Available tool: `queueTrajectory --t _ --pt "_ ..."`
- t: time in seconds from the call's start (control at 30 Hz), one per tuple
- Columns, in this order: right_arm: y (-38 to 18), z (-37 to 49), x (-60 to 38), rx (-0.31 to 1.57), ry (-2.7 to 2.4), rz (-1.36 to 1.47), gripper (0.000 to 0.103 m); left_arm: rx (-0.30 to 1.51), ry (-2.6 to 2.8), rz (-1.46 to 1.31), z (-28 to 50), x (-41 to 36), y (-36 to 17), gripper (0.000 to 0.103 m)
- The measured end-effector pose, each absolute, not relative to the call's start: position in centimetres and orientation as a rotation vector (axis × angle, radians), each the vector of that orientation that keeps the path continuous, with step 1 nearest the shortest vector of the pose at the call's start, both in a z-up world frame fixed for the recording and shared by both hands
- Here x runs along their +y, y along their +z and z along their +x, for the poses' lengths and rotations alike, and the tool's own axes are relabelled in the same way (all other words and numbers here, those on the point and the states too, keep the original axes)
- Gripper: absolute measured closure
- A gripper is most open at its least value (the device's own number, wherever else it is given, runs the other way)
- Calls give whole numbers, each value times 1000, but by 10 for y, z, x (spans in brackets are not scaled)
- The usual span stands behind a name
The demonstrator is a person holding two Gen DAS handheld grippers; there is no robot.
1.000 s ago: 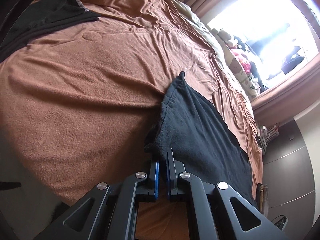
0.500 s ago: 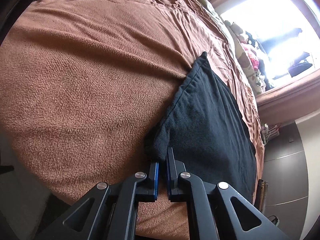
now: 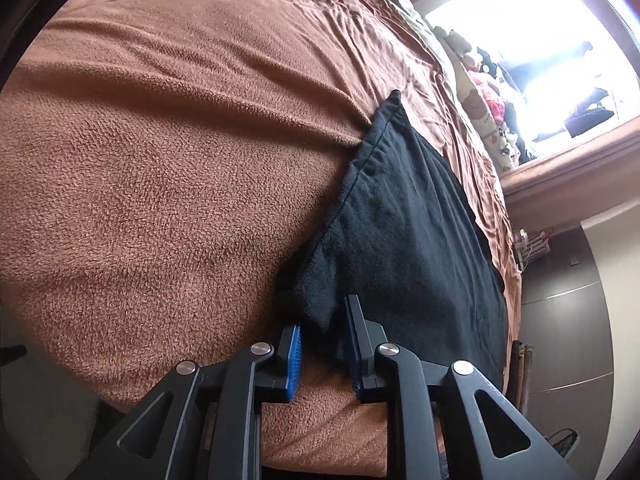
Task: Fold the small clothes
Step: 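Open both tools and move them back from the folded shirt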
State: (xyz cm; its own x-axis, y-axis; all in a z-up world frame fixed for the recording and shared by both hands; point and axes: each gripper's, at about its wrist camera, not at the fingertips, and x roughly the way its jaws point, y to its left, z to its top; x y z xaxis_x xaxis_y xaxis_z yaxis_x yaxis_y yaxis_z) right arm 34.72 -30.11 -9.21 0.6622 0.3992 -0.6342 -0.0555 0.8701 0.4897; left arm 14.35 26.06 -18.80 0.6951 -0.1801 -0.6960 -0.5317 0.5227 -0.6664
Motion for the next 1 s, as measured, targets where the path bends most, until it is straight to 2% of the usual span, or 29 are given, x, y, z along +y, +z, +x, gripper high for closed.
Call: queueTrajectory --t 0.07,0.17,0.27,0.6,1.0 --pt "-88 340 -287 809 318 428 81 800 215 -1024 143 260 -186 67" --pt "-82 329 -261 819 386 383 81 801 195 -1013 142 259 -181 56" --pt "-78 320 -238 823 447 340 81 790 187 -1020 137 260 -180 53" --pt "-91 324 -149 948 581 182 81 738 170 -1133 119 273 -189 53" --pt "-118 395 -87 1056 720 56 81 697 176 -1165 133 275 -195 53"
